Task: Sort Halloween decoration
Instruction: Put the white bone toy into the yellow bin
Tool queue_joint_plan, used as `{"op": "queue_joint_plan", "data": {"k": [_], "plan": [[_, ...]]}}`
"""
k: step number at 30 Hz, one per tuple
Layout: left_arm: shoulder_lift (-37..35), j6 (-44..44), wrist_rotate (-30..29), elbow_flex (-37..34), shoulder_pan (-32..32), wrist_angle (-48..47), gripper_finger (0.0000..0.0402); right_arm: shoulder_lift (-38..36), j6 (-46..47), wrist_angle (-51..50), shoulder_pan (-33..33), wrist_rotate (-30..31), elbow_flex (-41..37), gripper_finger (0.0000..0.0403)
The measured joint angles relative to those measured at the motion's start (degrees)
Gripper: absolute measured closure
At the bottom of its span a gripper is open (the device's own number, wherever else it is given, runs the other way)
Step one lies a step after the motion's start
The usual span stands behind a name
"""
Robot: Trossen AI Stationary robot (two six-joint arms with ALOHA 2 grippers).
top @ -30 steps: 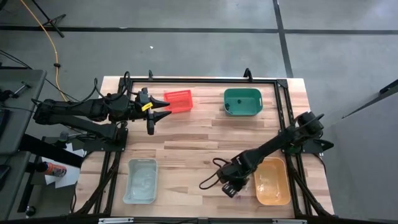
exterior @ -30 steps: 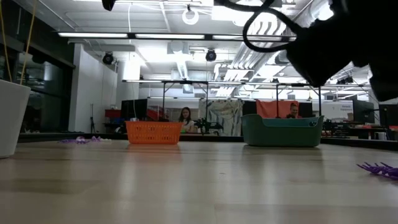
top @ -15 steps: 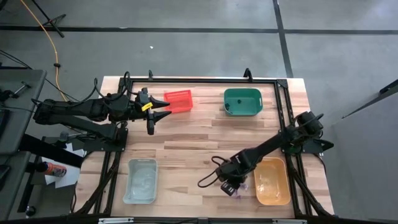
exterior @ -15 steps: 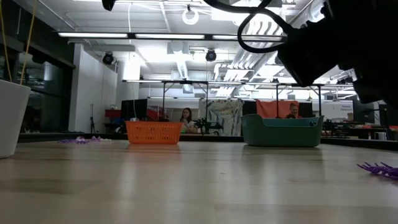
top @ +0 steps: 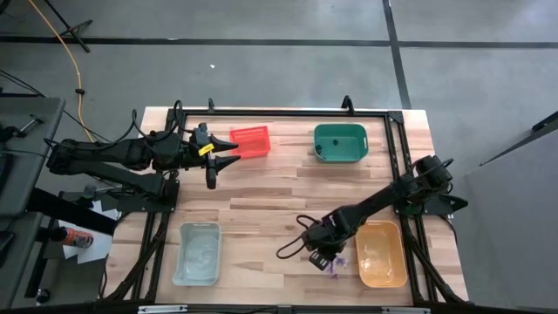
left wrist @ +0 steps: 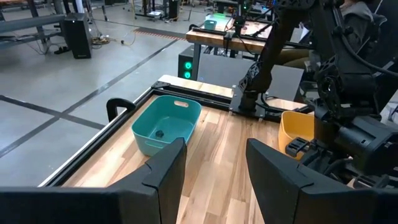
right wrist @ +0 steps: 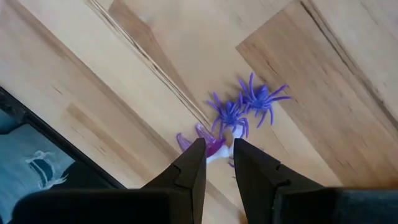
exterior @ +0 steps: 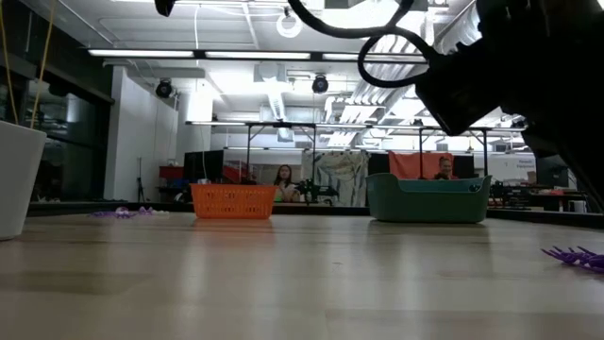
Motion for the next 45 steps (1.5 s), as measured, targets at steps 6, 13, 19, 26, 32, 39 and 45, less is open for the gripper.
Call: {"op": "queue_joint_plan", "data": {"k": [6, 13, 19, 26, 32, 39, 45], "plan": [[0.0, -0.81, 0.02, 0.0, -0.02, 0.0, 0.0245, 0.04, -0.84, 0.0, 0.86, 1.38, 0.0, 0.0325], [-0.02, -1.65, 0.02, 0.0, -0.01, 0.06, 0.0245, 1.02, -3.77, 0.01, 1.1, 2.25, 0.0, 0.0325], [-0.02, -3.13, 0.02, 0.02, 0.0, 0.24, 0.0245, 1.51, -6.95, -0.61, 1.08, 2.49, 0.0, 0.0325], [-0.02, -4.19, 0.02, 0.02, 0.0, 0.2, 0.0245, 2.01, -7.37, -1.03, 1.37, 2.67, 0.0, 0.0325], [-0.02, -4.55, 0.02, 0.02, 0.0, 0.17, 0.0245, 2.38, -9.51, -1.01, 1.4, 2.69, 0.0, 0.0325], [-0.02, -4.55, 0.02, 0.02, -0.02, 0.15, 0.0245, 2.78, -9.46, -1.25, 1.4, 2.91, 0.0, 0.0325], [-0.02, -4.55, 0.02, 0.02, 0.0, 0.04, 0.0245, 4.1, -9.49, -0.71, 1.4, 2.35, 0.01, 0.0325]]}}
